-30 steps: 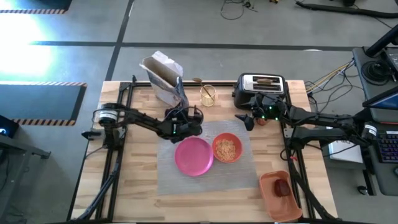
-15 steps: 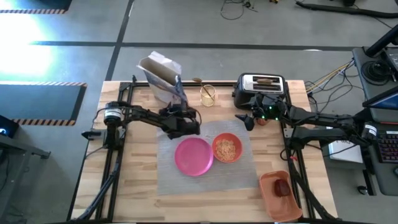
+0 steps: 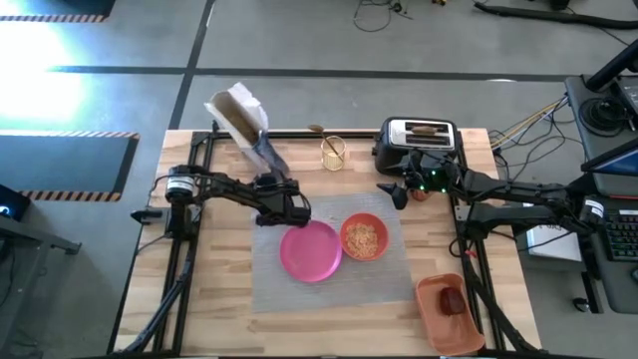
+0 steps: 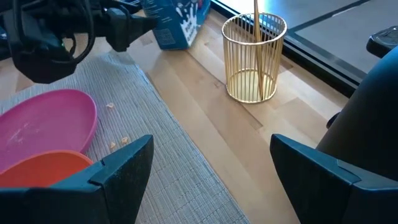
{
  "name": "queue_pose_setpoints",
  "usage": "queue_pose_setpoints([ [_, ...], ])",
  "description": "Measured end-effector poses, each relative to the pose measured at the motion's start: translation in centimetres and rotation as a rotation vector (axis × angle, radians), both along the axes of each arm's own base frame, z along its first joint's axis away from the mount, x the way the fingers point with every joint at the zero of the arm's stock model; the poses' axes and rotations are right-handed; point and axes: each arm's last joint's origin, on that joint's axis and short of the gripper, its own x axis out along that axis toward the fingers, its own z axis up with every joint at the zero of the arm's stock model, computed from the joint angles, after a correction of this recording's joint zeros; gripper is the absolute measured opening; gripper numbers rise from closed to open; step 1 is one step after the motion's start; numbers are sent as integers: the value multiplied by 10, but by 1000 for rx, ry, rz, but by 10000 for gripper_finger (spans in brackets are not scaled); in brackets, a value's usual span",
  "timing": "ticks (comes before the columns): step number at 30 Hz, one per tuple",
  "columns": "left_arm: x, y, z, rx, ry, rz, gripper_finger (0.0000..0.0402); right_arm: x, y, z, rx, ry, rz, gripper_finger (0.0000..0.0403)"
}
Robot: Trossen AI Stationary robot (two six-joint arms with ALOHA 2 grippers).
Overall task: Arrange a breakfast setting
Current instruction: Pour the cereal from the blue cereal box into the orange bowl on the gray table mat
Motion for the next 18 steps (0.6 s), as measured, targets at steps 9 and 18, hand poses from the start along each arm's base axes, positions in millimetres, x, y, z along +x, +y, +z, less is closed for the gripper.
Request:
queue_pose_setpoints([
  [9, -23, -22, 8, -62, 48, 123, 364, 0, 0, 0, 0, 0, 0, 311],
  [18, -28, -44, 17, -58, 42, 142, 364, 0, 0, 0, 0, 0, 0, 311],
])
